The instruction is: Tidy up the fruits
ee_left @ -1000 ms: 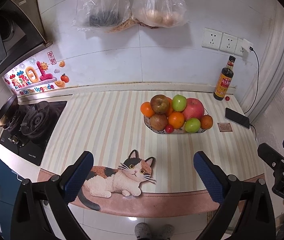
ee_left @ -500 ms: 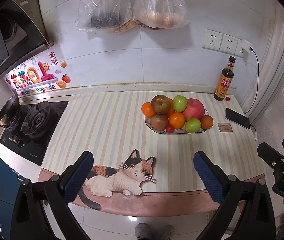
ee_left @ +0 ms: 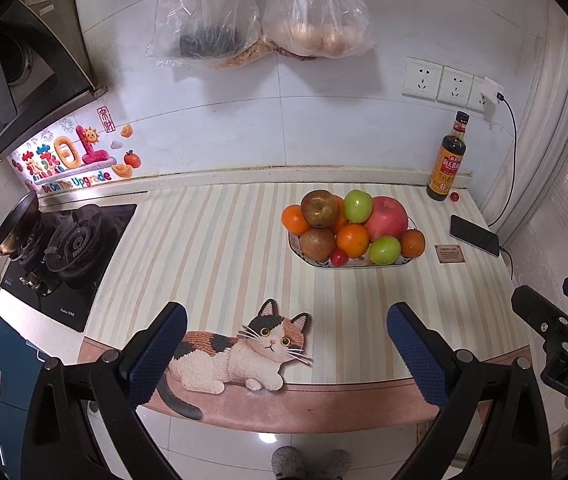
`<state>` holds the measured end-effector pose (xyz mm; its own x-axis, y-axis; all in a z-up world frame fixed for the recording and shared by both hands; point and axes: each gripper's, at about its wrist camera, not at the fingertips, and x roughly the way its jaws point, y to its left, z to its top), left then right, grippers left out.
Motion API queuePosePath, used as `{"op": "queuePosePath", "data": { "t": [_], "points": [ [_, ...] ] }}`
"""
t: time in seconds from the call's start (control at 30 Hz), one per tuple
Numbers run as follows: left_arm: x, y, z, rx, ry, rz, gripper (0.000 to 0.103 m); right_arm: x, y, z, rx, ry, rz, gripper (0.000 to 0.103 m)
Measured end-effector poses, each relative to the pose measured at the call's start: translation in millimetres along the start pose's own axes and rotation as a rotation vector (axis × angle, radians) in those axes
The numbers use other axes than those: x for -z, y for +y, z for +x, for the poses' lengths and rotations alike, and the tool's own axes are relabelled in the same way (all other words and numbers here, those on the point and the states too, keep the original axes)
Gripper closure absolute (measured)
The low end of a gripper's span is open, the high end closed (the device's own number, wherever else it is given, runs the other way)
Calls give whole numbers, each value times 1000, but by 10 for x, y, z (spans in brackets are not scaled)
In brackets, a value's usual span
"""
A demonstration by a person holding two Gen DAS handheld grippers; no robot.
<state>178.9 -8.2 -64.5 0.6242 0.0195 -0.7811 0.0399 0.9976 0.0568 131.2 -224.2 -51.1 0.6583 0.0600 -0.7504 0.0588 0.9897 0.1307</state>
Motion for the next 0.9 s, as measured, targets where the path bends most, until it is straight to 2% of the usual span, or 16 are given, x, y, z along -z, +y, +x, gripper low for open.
{"op": "queuePosePath", "data": {
  "t": [0.9],
  "points": [
    [10, -45, -35, 6, 1, -2, 1, 6, -36, 10, -12, 3, -23, 0]
  ]
}}
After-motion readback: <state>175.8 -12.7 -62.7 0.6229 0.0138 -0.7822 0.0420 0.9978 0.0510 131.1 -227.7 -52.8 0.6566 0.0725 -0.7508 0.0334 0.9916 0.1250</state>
